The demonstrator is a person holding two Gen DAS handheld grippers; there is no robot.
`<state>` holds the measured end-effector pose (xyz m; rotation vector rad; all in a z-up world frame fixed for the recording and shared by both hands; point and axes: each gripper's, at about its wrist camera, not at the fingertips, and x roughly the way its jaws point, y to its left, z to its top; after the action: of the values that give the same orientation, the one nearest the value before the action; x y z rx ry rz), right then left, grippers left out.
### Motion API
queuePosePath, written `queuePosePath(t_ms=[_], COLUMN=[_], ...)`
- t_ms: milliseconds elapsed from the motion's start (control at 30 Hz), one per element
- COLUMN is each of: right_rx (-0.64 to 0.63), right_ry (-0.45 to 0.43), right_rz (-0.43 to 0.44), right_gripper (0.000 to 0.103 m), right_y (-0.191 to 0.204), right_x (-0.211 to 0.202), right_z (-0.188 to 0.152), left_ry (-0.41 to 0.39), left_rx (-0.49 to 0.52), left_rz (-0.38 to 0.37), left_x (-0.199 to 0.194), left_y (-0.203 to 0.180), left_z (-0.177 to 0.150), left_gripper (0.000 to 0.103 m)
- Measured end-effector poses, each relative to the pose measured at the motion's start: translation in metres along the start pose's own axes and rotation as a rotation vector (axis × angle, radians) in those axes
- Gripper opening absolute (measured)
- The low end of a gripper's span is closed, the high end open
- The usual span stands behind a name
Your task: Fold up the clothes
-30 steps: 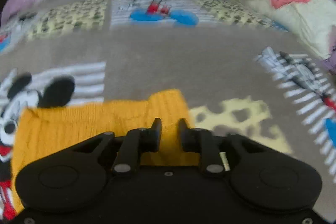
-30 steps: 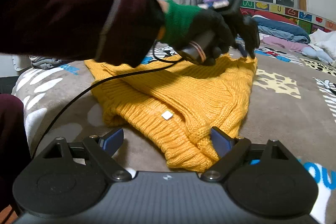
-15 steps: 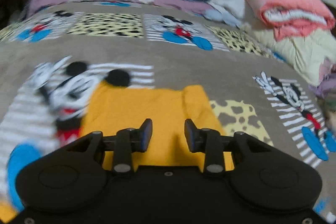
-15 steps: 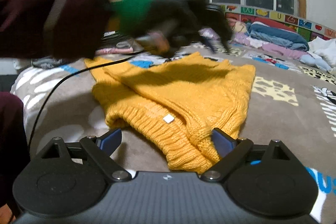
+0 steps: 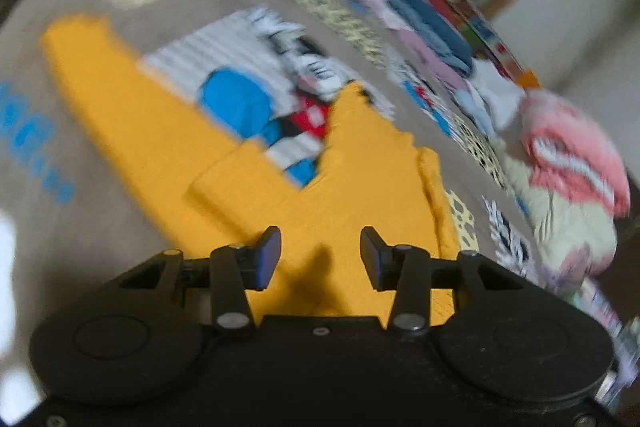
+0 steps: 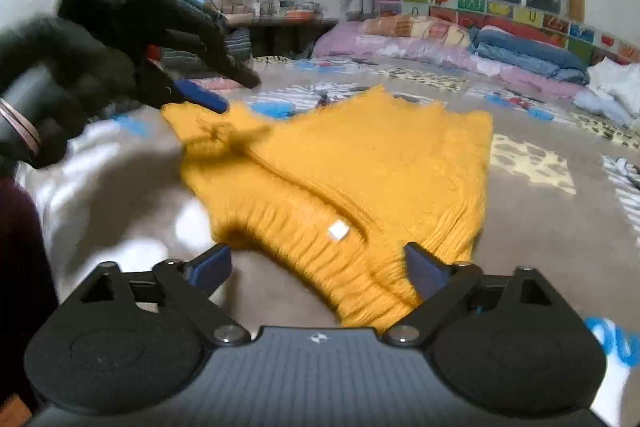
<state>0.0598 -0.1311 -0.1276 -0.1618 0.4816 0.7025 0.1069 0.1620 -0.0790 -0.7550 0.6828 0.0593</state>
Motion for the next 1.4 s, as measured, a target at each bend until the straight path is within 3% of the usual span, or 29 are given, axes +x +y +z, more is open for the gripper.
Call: queuePosePath(t_ms=[67, 167, 433, 500, 567, 600, 767, 1000, 1167, 1400], right_rx=[-0.033, 0.016, 0.005, 0.006, 0.007, 0.007, 0.004, 0.035, 0.083, 0.095], right_ry=[0.001, -0.012, -0.034, -0.037, -0.039, -0.041, -0.046, -0.054, -0.06, -0.063], right_rz=[-0.02, -0.001, -0.006, -0.006, -0.006, -0.006, -0.003, 0.014, 0.039, 0.061], right_gripper=[0.097, 0.097, 0.096, 0.096, 0.096, 0.096, 0.096, 0.096, 0.096, 0.097], right_y=[0.005, -0.002, 0.004, 0.003, 0.002, 0.002, 0.001, -0.004, -0.01, -0.012], right_x=[0.003, 0.0, -0.006, -0.006, -0.006, -0.006, -0.007, -0.01, -0.012, -0.012], right_z=[0.0, 0.002, -0.003, -0.002, -0.002, -0.002, -0.002, -0.004, -0.005, -0.008], left_ry=[-0.006, -0.02, -0.081, -0.096, -0.105, -0.11, -0.167, -0.201, -0.179, -0.132], left_rx=[-0.081, -0.174, -0.141, -0.111, -0.095, -0.086, 0.032, 0.161, 0.188, 0.197], left_rz=[0.004, -0.033, -0.021, 0.004, 0.009, 0.009, -0.039, -0.182, -0.265, -0.274], left_x=[0.0, 0.0, 0.01, 0.013, 0.015, 0.016, 0.001, -0.002, 0.013, 0.048], left_y=[0.014, 0.029, 0.023, 0.021, 0.018, 0.016, -0.021, -0.099, -0.145, -0.184], left_z=[-0.007, -0.011, -0.002, -0.002, 0.0, 0.001, 0.012, 0.028, 0.031, 0.027], left_gripper=[0.042, 0.042, 0.041, 0.033, 0.007, 0.006, 0.006, 0.006, 0.005, 0.005])
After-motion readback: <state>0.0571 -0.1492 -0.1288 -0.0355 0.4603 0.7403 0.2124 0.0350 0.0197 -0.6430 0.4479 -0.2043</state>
